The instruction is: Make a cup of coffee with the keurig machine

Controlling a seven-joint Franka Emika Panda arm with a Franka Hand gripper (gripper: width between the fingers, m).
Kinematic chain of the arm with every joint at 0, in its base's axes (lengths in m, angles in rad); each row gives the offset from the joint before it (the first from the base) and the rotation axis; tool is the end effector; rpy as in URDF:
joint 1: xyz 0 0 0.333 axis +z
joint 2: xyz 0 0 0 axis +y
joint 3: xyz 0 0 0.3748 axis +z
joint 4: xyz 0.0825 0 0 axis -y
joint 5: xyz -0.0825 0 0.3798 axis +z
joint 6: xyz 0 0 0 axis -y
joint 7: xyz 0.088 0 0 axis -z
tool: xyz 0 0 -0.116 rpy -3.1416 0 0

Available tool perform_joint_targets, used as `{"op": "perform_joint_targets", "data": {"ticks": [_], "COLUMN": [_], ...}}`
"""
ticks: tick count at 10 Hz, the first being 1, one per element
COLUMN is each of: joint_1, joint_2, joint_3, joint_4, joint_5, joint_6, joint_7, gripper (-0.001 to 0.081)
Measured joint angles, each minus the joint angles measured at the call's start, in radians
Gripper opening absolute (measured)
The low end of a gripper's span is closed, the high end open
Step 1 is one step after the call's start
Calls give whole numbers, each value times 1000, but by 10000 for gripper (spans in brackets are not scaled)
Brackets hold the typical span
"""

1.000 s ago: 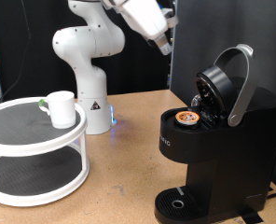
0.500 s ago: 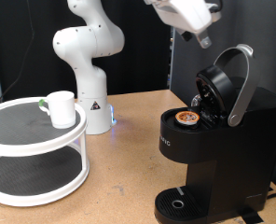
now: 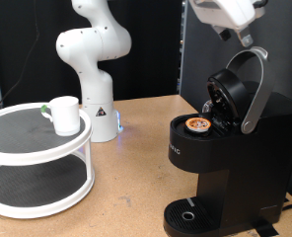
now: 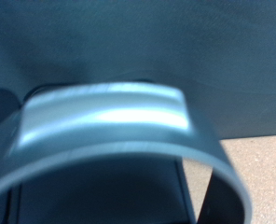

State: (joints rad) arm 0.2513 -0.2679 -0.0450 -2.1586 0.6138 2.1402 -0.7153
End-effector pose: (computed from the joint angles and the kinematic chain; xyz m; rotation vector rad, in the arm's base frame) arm 0.4679 0.1251 0.5934 -2.4732 -0.8308 -0.5031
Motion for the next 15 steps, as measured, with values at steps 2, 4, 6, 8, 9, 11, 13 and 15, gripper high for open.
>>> {"op": "perform_joint_targets", "data": {"ticks": [2, 4, 6, 8, 9, 11, 13, 15], "joint_1": [5, 9, 11, 11, 11, 11, 11, 11], "joint_2": [24, 42, 58, 74, 83, 92, 94, 95], "joint_3": [25, 44, 62, 82, 91, 108, 122, 131], "joint_4": [34, 64, 83, 90, 92, 92, 92, 86], "joint_5": [0, 0, -3, -14, -16, -17, -17, -19], "joint_6": [15, 21, 21, 28, 35, 54, 66, 66], "joint_7": [32, 52, 69, 85, 89, 89, 89, 89], "gripper": [802, 802, 713, 392, 392, 82, 17, 5]}}
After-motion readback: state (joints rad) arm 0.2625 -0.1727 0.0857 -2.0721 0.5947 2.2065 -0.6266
